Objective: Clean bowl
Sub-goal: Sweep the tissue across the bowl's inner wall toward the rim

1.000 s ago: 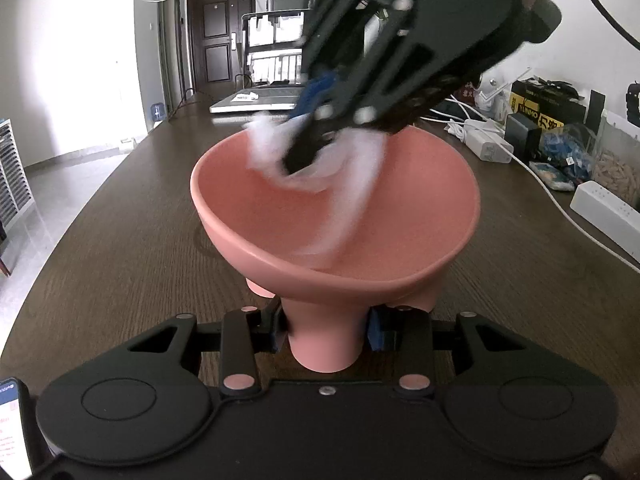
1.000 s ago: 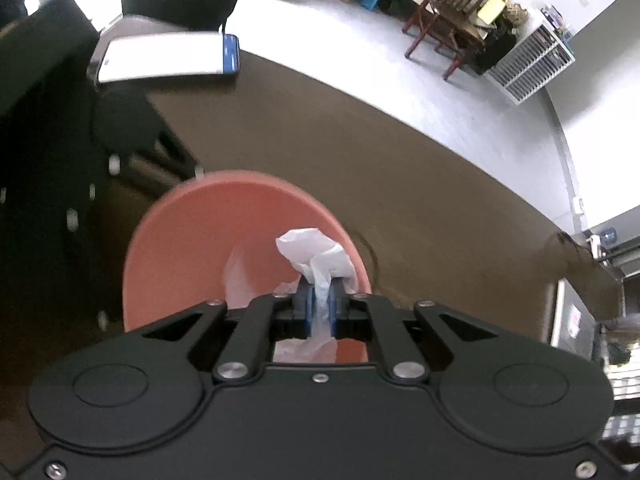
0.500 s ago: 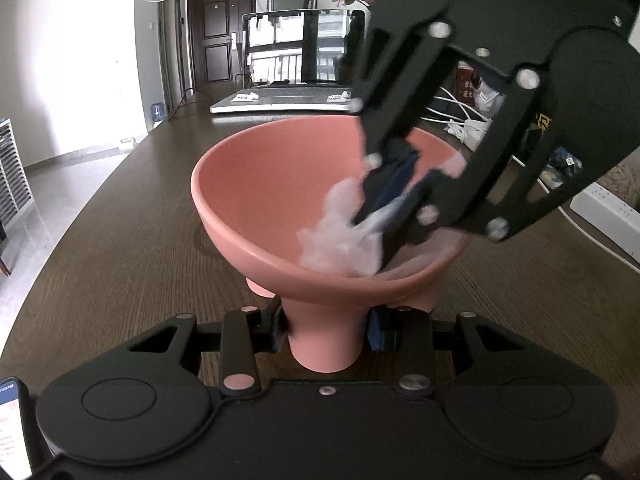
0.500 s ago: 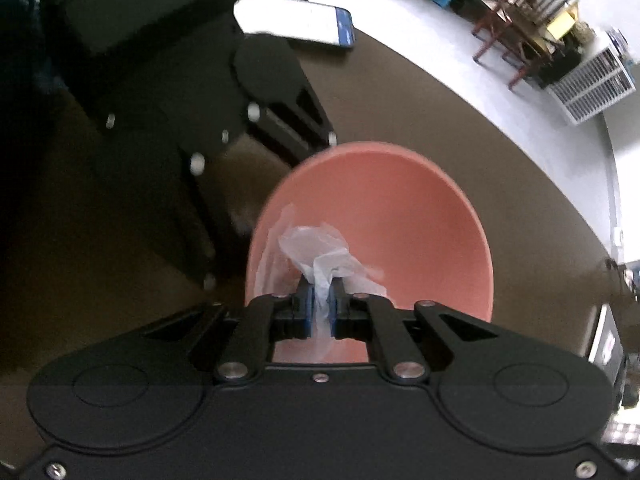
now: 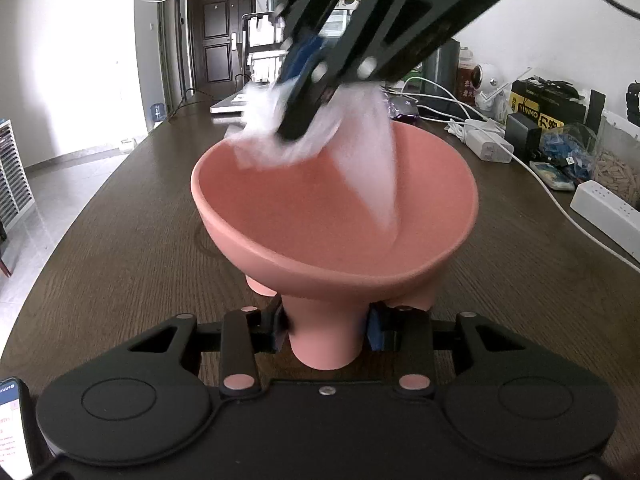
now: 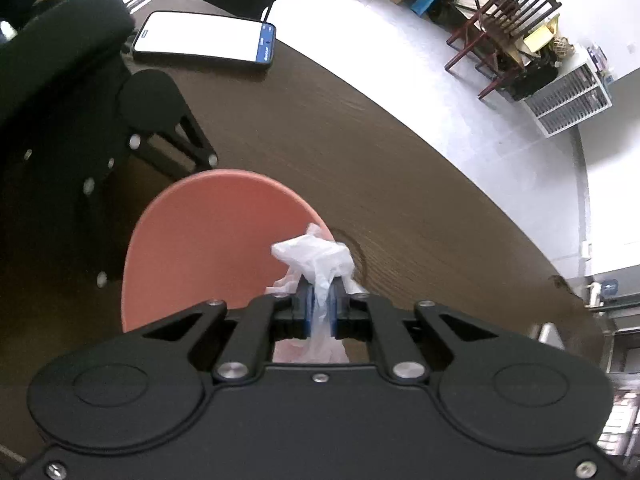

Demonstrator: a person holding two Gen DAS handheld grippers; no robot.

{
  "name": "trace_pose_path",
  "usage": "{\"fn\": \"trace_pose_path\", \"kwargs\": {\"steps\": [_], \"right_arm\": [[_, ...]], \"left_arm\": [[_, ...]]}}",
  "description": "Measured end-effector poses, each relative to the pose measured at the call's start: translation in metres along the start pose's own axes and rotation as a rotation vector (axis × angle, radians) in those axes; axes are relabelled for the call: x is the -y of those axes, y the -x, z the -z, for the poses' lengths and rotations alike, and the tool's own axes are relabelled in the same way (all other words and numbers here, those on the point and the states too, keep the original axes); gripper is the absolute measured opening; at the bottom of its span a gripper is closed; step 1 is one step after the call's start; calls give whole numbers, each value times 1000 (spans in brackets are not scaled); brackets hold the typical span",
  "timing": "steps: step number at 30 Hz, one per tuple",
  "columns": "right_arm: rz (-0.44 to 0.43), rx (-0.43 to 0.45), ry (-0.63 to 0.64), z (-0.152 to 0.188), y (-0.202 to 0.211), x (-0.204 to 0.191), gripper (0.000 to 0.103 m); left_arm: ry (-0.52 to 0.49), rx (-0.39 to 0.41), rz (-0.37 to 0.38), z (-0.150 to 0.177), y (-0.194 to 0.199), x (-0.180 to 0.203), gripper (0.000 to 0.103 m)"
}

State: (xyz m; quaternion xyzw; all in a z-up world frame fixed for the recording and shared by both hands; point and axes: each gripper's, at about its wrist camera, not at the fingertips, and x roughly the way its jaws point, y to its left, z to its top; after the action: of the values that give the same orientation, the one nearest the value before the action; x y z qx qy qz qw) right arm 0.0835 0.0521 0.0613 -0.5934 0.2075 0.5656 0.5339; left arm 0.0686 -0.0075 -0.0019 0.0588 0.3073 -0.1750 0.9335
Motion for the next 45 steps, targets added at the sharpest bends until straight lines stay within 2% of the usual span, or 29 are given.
{"fn": "trace_pose_path", "kwargs": {"steps": [6,9,13,16,20,25,29,32,37,41,45], "right_arm": [[8,-50,-9,28,18,-14,9],[-18,-60,-7,38,28,-30,9],[-84,-32,10,34,37,-57,9],[-138,13,27,15,35,-71,9],[-171,115,64,-28,29,-77,9],[-139,165,90,-60,15,-57,9],[-84,142,37,-65,-6,-20,9],[-48,92,-15,-54,-17,5,9],[-25,-17,-122,-13,-32,28,9],[-49,-98,-215,34,-34,17,9],[-81,-129,-219,58,-23,-8,9]], "left_arm": [[2,0,0,1,3,6,38],[3,0,2,1,3,7,38],[5,0,4,2,3,6,38],[1,1,1,2,5,5,38],[-3,1,-2,2,4,5,38],[-2,1,-1,1,3,3,38],[0,0,0,1,2,0,38],[3,2,3,3,5,-6,38],[5,2,4,4,9,-5,38],[7,1,6,3,5,3,38],[11,1,9,2,4,3,38]]}}
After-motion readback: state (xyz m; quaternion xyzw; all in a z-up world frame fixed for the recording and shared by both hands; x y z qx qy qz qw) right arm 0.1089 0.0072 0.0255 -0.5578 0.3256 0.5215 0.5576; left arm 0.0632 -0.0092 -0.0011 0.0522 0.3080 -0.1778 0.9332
